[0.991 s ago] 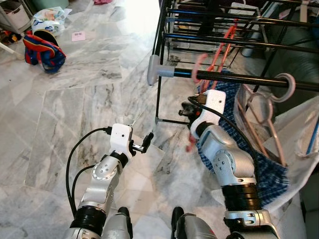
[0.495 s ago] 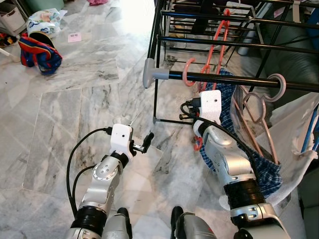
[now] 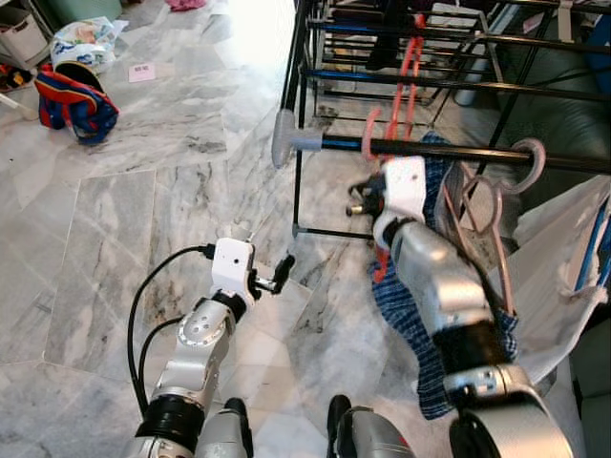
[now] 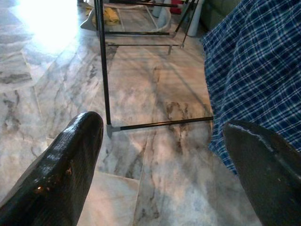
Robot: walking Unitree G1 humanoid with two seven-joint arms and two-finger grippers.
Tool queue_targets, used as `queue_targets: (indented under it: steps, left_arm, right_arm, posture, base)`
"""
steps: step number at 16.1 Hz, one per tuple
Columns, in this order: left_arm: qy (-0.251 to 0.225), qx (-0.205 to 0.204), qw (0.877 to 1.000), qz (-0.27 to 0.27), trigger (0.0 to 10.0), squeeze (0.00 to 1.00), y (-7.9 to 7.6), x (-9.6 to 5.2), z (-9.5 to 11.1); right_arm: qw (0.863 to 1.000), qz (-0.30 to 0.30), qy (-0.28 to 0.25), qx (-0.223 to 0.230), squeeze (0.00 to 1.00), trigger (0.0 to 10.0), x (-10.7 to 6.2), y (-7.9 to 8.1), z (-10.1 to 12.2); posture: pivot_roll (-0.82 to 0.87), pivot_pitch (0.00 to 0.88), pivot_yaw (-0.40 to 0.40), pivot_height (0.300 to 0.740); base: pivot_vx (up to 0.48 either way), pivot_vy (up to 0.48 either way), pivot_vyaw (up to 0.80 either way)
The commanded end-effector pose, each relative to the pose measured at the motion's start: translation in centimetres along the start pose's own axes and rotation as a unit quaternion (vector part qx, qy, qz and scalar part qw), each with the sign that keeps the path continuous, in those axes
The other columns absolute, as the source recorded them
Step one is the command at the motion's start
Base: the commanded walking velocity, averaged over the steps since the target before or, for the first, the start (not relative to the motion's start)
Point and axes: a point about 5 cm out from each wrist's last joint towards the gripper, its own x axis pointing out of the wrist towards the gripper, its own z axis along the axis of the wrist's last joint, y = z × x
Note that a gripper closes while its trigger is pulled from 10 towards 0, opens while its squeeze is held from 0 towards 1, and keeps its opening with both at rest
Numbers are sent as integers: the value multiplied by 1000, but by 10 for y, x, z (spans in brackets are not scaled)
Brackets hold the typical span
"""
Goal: Hang hanger
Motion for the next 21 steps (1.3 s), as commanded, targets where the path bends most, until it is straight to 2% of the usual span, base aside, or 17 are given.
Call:
queue_targets:
  steps: [1,3,4,6,8,10,11,12,14,15,17,19,21]
  left_arm:
    - [13,2,1000,-2,10000,0,0,-3,-6]
    - [13,3,1000,-2,10000,0,0,-3,-6]
    - [14,3,1000,-2,10000,0,0,-3,-6]
    - [15,3,1000,0,10000,0,1,-4,-6]
    - [15,4,1000,1,10000,0,1,-4,-6]
    - [15,4,1000,0,10000,0,2,-5,-6]
    - [15,5,1000,-1,10000,0,1,-4,-6]
    - [15,6,1000,-3,10000,0,1,-4,-6]
    - [15,6,1000,-4,10000,0,1,-2,-5]
    - [15,6,1000,-5,10000,0,1,-2,-5]
    - [10,7,1000,-6,10000,0,1,-3,-3]
    - [-6,2,1000,-3,10000,0,4,-5,3]
    - [-1,7,1000,3,10000,0,10,-8,1]
  right_arm:
    - [998,6,-49,27,0,10000,3,-1,35]
    - [998,9,-59,27,0,10000,5,-1,46]
    - [997,15,-45,56,0,10000,6,0,44]
    - [996,26,-11,86,0,10000,4,6,30]
    - [995,32,4,90,0,10000,1,9,20]
    - [999,25,-24,17,0,10000,0,6,23]
    - [998,10,-44,-36,0,10000,1,0,25]
    - [997,-14,-29,-67,0,10000,2,-8,21]
    - [991,-39,-28,-129,0,10000,5,-17,24]
    - [988,-44,-28,-147,0,10000,7,-18,25]
    - [975,-42,-32,-215,0,10000,10,-18,26]
    - [981,-40,-19,-188,0,10000,10,-19,18]
    - [998,-31,18,-57,0,10000,9,-19,2]
  posture:
    - [36,248,19,740]
    - [39,248,20,740]
    - [39,248,20,740]
    - [46,248,16,740]
    - [47,249,18,740]
    - [44,248,23,740]
    - [42,247,25,740]
    - [42,247,26,740]
    - [40,247,28,740]
    - [40,247,28,740]
    - [47,247,18,740]
    - [55,245,13,740]
    - [59,246,13,740]
  base:
    - [0,0,0]
    - [0,0,0]
    - [0,0,0]
    - [0,0,0]
    - [0,0,0]
    - [0,0,0]
    - [0,0,0]
    - [0,0,0]
    - [0,0,0]
    - [0,0,0]
    - [0,0,0]
    - [0,0,0]
    - [0,0,0]
